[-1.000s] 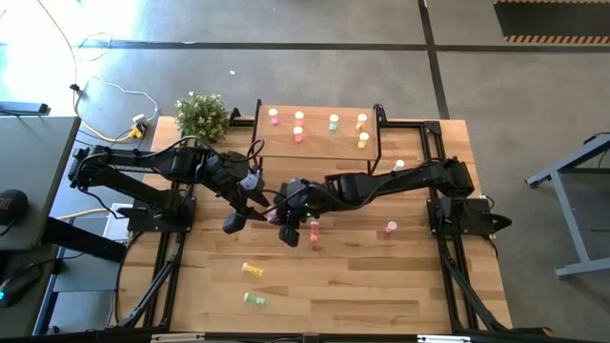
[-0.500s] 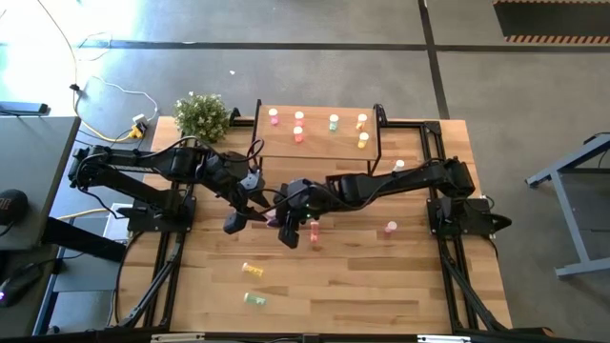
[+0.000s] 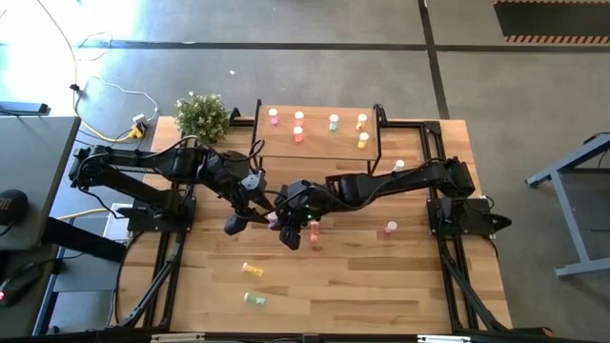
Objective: Pick and place medicine bottles onto shelf by color
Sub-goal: Put the bottom purple pill bottle on the shelf aligned with the other purple pill bottle
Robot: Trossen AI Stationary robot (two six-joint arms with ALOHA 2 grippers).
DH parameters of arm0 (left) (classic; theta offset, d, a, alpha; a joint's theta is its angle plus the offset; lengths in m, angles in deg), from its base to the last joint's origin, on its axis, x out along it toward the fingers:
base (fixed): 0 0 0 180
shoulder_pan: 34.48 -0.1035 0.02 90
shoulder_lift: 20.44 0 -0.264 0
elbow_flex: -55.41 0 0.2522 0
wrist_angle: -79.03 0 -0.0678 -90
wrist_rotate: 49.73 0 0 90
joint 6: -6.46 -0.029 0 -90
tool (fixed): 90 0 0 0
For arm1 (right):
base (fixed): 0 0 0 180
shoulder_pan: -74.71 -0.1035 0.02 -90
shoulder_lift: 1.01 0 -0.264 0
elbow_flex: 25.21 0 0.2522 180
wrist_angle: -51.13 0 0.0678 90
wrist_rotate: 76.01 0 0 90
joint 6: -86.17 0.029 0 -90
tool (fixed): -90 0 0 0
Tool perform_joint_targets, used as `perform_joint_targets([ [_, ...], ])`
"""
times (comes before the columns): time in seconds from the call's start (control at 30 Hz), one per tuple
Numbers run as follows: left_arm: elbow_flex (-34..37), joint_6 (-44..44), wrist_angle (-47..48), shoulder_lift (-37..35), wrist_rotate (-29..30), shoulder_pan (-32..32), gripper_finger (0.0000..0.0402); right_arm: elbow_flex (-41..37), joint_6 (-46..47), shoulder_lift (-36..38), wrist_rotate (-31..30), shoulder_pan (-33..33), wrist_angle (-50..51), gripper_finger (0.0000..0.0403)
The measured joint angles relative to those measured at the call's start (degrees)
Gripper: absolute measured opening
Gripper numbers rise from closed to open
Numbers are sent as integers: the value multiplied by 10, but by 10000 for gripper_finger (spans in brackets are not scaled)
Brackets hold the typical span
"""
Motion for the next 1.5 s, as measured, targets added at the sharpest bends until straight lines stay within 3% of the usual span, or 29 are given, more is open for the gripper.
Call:
perform_joint_targets([
  [0.8, 0, 32, 41, 54, -46, 0, 181, -3, 41, -42, 58, -2, -16, 83],
  [1.5, -1, 44, 13, 95, -86, 1, 175, -3, 52, -47, 74, -2, 2, 83],
])
